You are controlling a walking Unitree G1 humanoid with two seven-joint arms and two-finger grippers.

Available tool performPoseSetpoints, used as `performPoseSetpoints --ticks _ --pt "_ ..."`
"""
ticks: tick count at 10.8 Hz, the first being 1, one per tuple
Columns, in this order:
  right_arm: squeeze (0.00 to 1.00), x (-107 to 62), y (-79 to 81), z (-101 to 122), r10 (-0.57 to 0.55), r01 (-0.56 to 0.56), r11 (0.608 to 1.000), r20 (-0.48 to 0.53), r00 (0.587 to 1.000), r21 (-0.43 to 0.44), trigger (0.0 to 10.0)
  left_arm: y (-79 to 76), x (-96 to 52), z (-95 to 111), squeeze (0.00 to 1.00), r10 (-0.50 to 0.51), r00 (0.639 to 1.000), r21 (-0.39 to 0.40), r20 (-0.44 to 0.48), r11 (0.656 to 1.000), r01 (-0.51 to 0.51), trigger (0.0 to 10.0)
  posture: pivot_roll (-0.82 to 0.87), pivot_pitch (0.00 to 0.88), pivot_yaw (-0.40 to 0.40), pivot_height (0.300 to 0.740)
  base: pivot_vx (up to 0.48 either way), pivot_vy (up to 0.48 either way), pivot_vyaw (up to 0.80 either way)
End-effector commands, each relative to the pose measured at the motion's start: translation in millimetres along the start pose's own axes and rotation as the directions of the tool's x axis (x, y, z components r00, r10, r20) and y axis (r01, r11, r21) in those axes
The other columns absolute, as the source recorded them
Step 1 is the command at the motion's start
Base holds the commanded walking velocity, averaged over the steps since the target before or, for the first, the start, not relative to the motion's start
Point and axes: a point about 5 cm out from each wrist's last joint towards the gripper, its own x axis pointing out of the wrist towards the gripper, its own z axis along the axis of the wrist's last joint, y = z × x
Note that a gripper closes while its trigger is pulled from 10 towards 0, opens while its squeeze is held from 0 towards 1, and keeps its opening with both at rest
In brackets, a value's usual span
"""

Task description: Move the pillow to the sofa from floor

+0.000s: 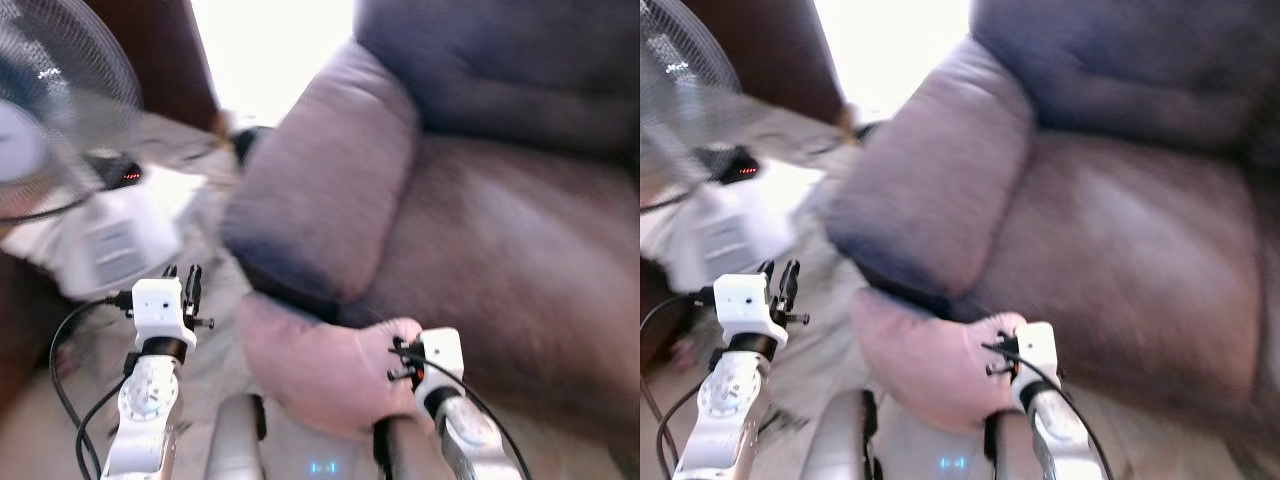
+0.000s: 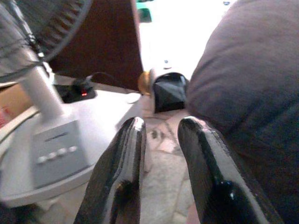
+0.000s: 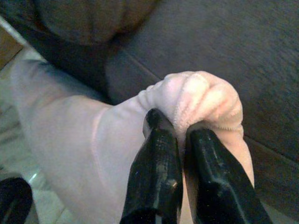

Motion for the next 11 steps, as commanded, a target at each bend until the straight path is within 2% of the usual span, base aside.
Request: performPoseSetpoints --ticks 1,2,5,7,11 --pt "0.00 6.2 4.3 68.3 0.029 -0.018 0.999 0.312 0.950 -0.038 10.0 3.7 -3.4 -6.4 0.00 0.005 1.000 -0.004 -0.028 1.000 -0.005 10.0 0.13 0.113 -0.025 0.660 0.000 0.000 0.00" --pt "0.00 -6.3 -2.6 40.9 0.008 0.005 0.998 0.232 0.973 -0.058 10.0 4.5 -2.9 -5.7 0.00 0.006 1.000 -0.004 -0.025 1.000 -0.006 10.0 0.13 0.112 -0.026 0.660 0.000 0.000 0.00" --pt "0.00 -34.4 -17.2 16.2 -0.025 0.037 0.997 0.160 0.987 -0.070 10.0 5.1 -1.9 -6.3 0.00 0.006 1.000 -0.003 -0.025 1.000 -0.006 10.0 0.12 0.110 -0.027 0.660 0.000 0.000 0.00" --pt "0.00 -44.8 -21.9 16.8 -0.046 0.058 0.996 0.161 0.986 -0.069 10.0 3.3 -0.8 -6.1 0.00 0.000 1.000 -0.008 -0.024 1.000 -0.001 10.0 0.12 0.108 -0.026 0.660 0.000 0.000 0.00" --pt "0.00 -41.7 -20.9 35.3 -0.050 0.065 0.996 0.214 0.976 -0.063 10.0 2.9 0.9 -5.9 0.00 -0.007 1.000 -0.011 -0.022 1.000 0.007 10.0 0.12 0.103 -0.025 0.660 0.000 0.000 0.00"
